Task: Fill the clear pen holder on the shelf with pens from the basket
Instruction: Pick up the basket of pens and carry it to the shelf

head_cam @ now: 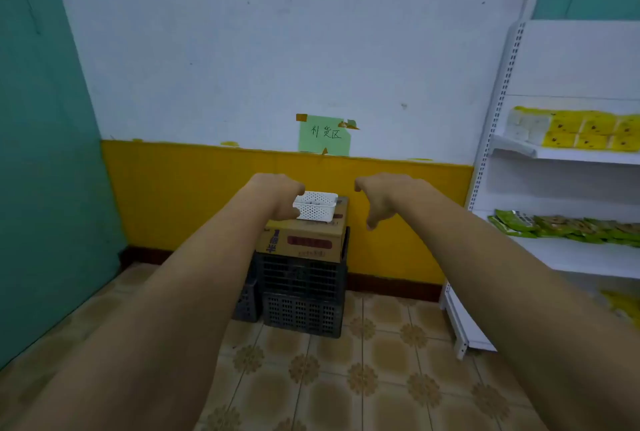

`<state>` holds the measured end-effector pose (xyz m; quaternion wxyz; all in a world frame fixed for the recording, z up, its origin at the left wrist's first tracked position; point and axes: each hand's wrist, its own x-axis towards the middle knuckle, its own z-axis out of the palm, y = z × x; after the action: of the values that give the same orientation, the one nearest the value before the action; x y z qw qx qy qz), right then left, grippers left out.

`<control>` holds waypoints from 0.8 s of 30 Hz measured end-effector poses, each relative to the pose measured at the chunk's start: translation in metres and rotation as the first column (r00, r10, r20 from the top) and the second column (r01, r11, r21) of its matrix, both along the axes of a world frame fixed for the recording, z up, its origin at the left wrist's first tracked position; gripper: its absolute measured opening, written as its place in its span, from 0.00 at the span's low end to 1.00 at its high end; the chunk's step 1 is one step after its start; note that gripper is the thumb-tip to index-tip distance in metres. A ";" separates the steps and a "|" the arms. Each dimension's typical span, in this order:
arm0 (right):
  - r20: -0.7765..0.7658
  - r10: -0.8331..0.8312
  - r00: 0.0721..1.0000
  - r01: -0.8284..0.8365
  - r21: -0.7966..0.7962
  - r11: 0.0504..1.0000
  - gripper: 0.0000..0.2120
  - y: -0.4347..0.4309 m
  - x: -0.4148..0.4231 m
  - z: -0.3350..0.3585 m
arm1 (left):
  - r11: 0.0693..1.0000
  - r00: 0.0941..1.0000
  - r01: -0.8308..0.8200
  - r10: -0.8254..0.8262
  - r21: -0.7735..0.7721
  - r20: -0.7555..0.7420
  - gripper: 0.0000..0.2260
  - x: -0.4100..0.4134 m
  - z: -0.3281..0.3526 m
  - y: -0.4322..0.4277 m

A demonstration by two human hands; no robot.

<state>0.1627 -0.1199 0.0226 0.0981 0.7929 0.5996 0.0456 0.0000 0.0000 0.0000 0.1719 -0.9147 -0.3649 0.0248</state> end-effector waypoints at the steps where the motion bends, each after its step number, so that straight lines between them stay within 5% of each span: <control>1: 0.003 0.006 1.000 -0.006 -0.005 1.000 0.37 0.015 0.002 0.001 | 1.000 1.000 -0.013 0.013 -0.005 -0.003 0.23 0.004 0.000 0.011; 24: -0.019 -0.050 0.999 0.049 -0.064 0.997 0.37 0.285 0.147 -0.043 | 0.993 0.998 0.034 -0.040 -0.117 -0.053 0.23 0.152 -0.057 0.282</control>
<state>0.3095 0.1651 -0.0208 0.1181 0.8045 0.5818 0.0160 0.1518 0.2816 -0.0567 0.1287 -0.9287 -0.3410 0.0682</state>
